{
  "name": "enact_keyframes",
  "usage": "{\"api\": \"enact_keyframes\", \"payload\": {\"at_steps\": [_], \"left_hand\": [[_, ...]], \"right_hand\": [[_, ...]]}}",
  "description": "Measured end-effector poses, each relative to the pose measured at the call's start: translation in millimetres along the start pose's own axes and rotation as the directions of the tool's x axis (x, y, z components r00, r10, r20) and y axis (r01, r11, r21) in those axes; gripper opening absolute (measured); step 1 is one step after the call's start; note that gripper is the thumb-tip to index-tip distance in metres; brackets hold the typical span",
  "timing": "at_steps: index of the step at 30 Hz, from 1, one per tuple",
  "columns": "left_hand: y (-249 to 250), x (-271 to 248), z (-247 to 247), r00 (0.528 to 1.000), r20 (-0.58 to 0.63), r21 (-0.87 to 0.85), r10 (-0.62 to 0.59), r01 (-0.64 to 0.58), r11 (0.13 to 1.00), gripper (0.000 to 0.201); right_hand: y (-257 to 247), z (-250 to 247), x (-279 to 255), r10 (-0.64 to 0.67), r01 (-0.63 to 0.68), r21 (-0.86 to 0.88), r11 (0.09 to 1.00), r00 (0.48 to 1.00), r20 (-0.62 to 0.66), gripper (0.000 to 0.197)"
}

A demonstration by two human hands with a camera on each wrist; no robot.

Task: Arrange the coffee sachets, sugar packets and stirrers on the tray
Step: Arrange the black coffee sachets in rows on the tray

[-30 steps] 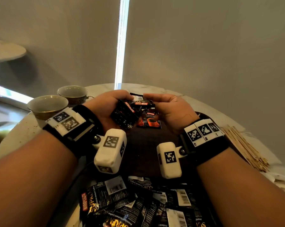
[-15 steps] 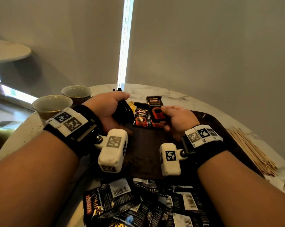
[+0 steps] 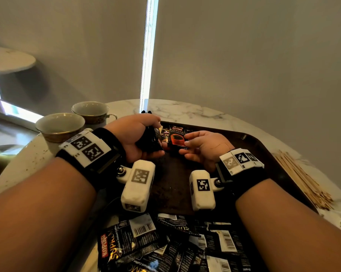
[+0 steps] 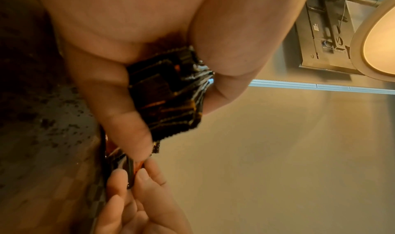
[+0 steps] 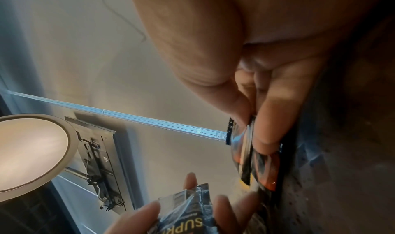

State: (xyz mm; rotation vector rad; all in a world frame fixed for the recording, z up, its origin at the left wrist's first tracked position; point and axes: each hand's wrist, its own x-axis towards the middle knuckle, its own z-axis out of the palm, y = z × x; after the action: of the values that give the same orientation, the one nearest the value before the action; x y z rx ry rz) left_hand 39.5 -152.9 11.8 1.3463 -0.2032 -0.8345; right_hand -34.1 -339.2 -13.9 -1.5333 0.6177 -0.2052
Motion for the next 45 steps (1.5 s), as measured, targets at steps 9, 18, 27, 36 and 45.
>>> {"api": "enact_keyframes", "payload": {"at_steps": [9, 18, 27, 36, 45], "left_hand": [[-4.6, 8.7, -1.3, 1.0, 0.002, 0.025, -0.022, 0.022, 0.999, 0.026], [-5.8, 7.5, 1.1, 0.999, 0.011, 0.037, -0.043, 0.043, 0.998, 0.027], [-5.9, 7.7, 1.8, 0.999, 0.017, 0.046, -0.035, 0.034, 0.998, 0.028], [-7.2, 8.5, 0.9, 0.999, 0.022, 0.052, -0.027, 0.026, 0.998, 0.023], [-7.7, 7.0, 1.6, 0.999, 0.02, 0.06, -0.032, 0.031, 0.998, 0.019]], "right_hand": [[-3.2, 4.3, -4.7, 0.048, -0.046, -0.039, 0.998, 0.997, 0.053, 0.015], [-6.4, 4.2, -8.3, 0.025, -0.005, -0.248, 0.969, 0.997, 0.074, 0.014], [-6.1, 5.4, -10.3, 0.025, -0.005, -0.223, 0.975, 0.996, 0.088, 0.011], [-7.4, 9.3, -12.6, 0.037, -0.025, -0.174, 0.984, 0.997, 0.069, 0.003], [-3.4, 7.6, -7.2, 0.02, -0.014, -0.155, 0.988, 0.999, 0.038, 0.016]]}}
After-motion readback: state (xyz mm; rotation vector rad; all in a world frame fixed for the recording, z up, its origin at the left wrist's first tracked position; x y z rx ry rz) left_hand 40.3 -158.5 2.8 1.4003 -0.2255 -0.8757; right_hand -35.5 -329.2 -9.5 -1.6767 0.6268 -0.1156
